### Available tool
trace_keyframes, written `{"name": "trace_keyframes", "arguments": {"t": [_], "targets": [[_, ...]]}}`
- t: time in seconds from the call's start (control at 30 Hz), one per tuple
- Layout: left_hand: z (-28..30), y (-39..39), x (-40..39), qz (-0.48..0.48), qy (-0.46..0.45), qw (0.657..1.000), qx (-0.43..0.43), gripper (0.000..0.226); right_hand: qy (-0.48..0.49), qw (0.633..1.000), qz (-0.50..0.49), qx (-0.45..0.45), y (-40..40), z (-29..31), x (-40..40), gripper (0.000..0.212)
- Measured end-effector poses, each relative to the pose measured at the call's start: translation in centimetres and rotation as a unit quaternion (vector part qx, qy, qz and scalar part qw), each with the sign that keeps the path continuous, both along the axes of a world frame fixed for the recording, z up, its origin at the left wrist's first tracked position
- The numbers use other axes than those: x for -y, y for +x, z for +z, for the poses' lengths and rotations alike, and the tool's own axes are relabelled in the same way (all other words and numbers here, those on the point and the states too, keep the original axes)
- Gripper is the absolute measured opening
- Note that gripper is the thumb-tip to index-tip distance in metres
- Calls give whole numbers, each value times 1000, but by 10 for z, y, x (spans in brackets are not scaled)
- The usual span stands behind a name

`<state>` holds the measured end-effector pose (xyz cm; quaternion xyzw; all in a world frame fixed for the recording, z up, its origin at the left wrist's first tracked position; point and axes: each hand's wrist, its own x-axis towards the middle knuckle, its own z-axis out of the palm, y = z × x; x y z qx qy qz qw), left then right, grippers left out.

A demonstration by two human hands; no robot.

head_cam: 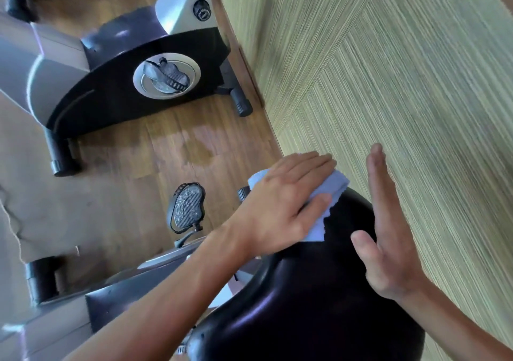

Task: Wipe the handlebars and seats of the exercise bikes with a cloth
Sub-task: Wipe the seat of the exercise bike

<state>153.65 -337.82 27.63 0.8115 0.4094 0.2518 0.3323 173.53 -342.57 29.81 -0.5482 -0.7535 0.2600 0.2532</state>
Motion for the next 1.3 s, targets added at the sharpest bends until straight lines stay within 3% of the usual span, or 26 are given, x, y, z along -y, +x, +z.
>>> {"name": "trace_keyframes", "arguments": {"t": [0.1, 0.3, 0.53, 0.73, 0.93, 1.1, 1.3], "targets": [[1, -3, 22, 36, 34, 999, -20, 54, 1, 1000, -2, 12, -1, -1, 1, 86], [4, 32, -20, 35, 18, 997, -63, 55, 11, 1000, -11, 2, 2, -1, 1, 81], [-1, -16, 78, 130, -12, 991, -32, 62, 21, 1000, -5, 16, 3, 1, 2, 80], [7, 9, 46, 198, -45, 977, -62, 70, 17, 1000, -4, 25, 5, -1, 4, 74], [25, -34, 136, 185, 0, 980, -77, 50, 27, 999, -1, 44, 6, -2, 5, 71], [26, -66, 201, 254, 68, 962, -74, 39, 40, 997, -10, 65, 3, 1, 11, 71], [27, -27, 155, 294, 51, 927, -229, 32, 15, 996, -48, 72, -1, 5, 18, 67]]}}
